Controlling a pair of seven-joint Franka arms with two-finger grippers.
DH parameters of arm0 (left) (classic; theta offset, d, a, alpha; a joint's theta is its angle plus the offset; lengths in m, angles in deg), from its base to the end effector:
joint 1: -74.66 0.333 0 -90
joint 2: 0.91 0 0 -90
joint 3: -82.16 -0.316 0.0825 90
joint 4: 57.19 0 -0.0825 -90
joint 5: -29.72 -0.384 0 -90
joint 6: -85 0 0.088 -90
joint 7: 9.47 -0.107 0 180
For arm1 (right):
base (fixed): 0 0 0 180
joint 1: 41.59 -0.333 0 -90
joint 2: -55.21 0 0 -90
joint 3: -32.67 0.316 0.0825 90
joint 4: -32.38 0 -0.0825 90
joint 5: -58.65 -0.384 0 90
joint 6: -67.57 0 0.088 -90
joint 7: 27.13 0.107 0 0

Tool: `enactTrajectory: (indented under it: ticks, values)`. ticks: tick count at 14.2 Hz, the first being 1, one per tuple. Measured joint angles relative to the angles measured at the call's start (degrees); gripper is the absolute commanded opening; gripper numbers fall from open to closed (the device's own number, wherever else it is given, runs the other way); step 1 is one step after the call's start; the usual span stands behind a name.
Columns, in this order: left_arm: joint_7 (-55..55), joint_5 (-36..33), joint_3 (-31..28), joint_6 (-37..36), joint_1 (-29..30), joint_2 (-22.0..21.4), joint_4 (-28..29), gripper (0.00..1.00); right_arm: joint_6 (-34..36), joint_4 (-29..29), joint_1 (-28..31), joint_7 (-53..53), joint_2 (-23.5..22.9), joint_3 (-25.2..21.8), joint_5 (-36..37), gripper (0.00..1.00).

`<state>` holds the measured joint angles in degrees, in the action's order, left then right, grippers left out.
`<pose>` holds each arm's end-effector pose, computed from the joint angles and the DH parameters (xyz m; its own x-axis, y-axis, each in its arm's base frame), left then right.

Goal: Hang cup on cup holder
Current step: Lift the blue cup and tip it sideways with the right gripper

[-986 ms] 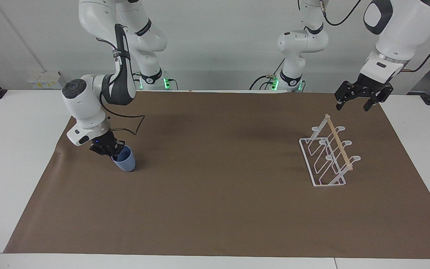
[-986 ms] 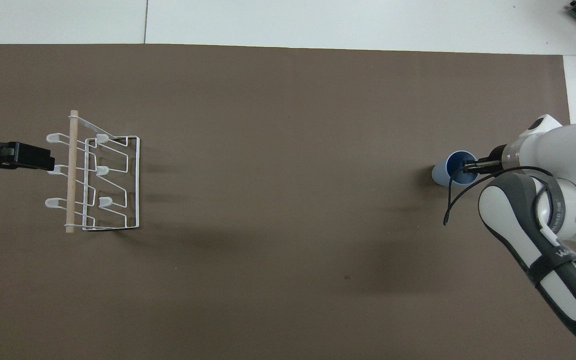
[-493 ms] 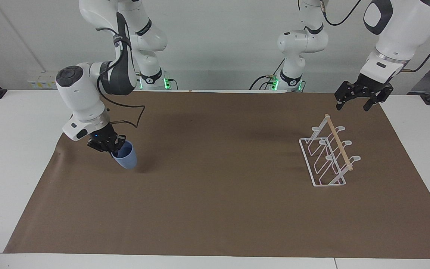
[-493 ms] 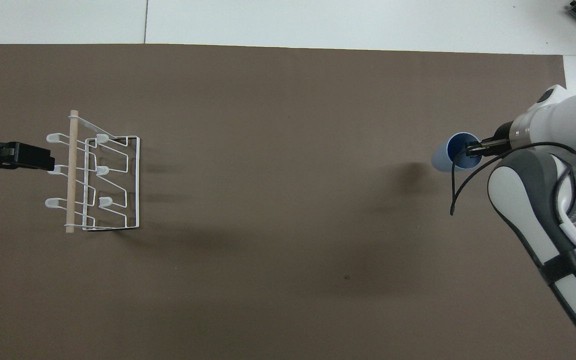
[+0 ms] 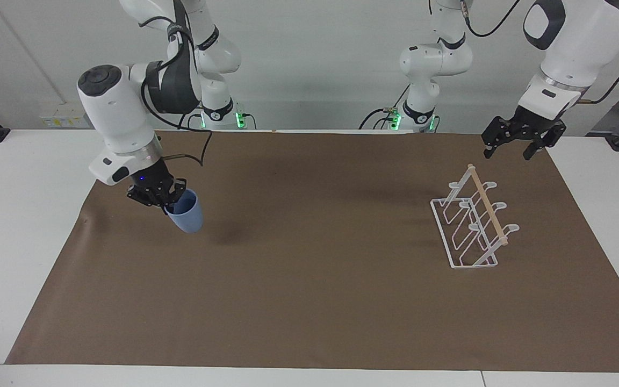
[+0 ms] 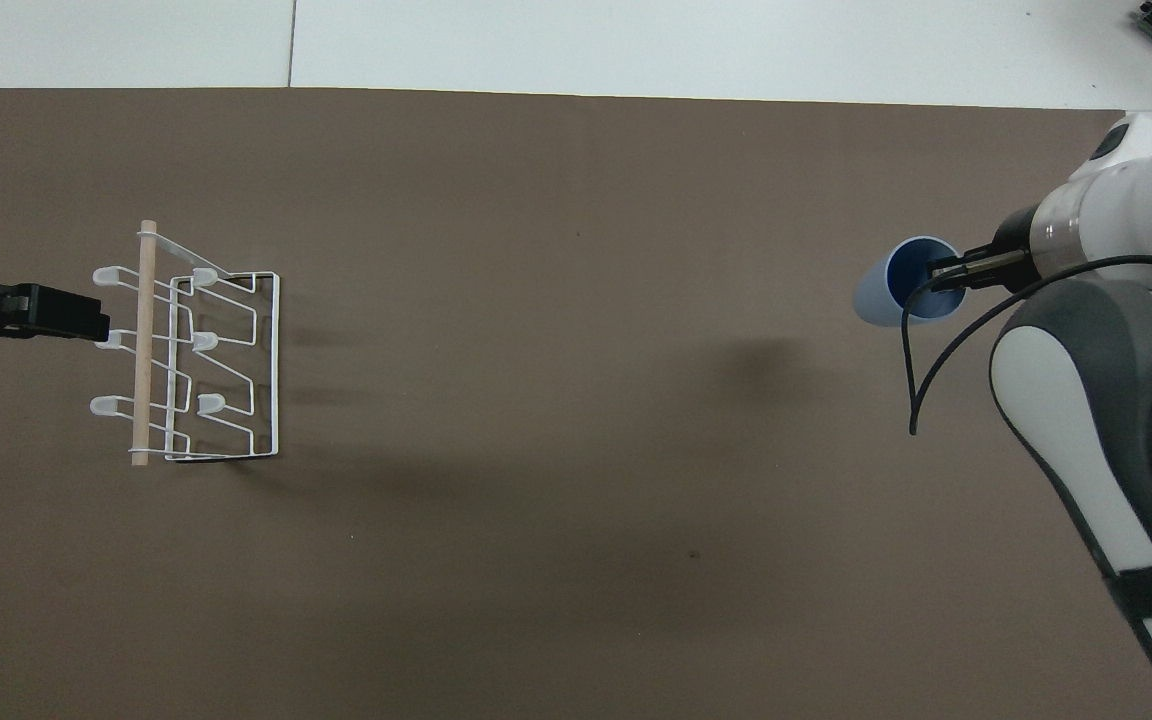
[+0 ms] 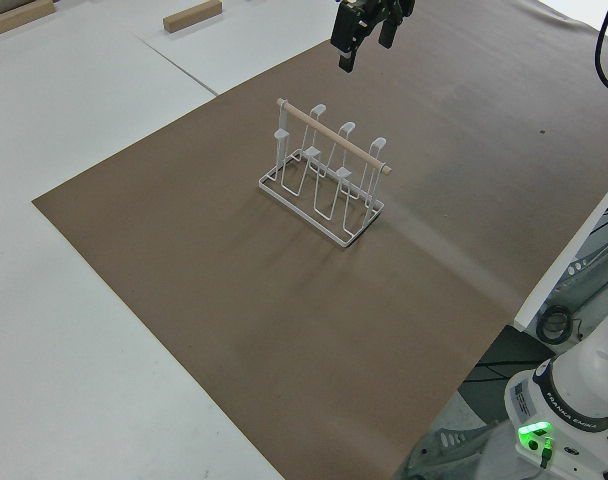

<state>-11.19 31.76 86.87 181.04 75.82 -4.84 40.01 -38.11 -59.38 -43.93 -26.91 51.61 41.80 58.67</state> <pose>0.5405 -0.0385 0.6117 0.9949 -0.0881 0.0489 -0.0896 -0.9956 0.0285 0.5864 0.1160 0.6004 0.9652 0.1899 0.1799 0.1949 -0.9808 -0.0103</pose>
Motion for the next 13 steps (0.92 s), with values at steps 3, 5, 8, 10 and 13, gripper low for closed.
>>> enactTrajectory:
  ticks: [3, 5, 8, 10, 13]
  values:
    - [1.0, 0.1, 0.2, -1.5, -0.1, 0.0, 0.0, 1.00, 0.1, 2.5, -1.5, 3.1, 0.0, 4.6, -4.1, 0.00]
    - [6.0, 0.7, 0.4, -1.6, -0.1, 0.0, 0.1, 1.00, -1.0, 3.1, -1.7, 3.6, 0.0, 6.1, -10.9, 0.00]
    - [17.7, 7.9, 0.5, -1.6, -0.1, 0.0, 0.6, 1.00, -2.8, 3.3, -1.7, 3.6, 0.0, 6.1, -23.1, 0.00]
    - [27.9, 12.4, 0.4, -1.6, 0.0, -0.1, 1.2, 1.00, -4.2, 3.4, -2.1, 3.5, -0.1, 6.2, -30.0, 0.00]
    - [49.4, 22.8, 0.2, 0.1, 0.1, -0.3, 2.0, 1.00, -9.5, 3.3, -4.9, 3.7, -0.2, 6.5, -33.4, 0.00]
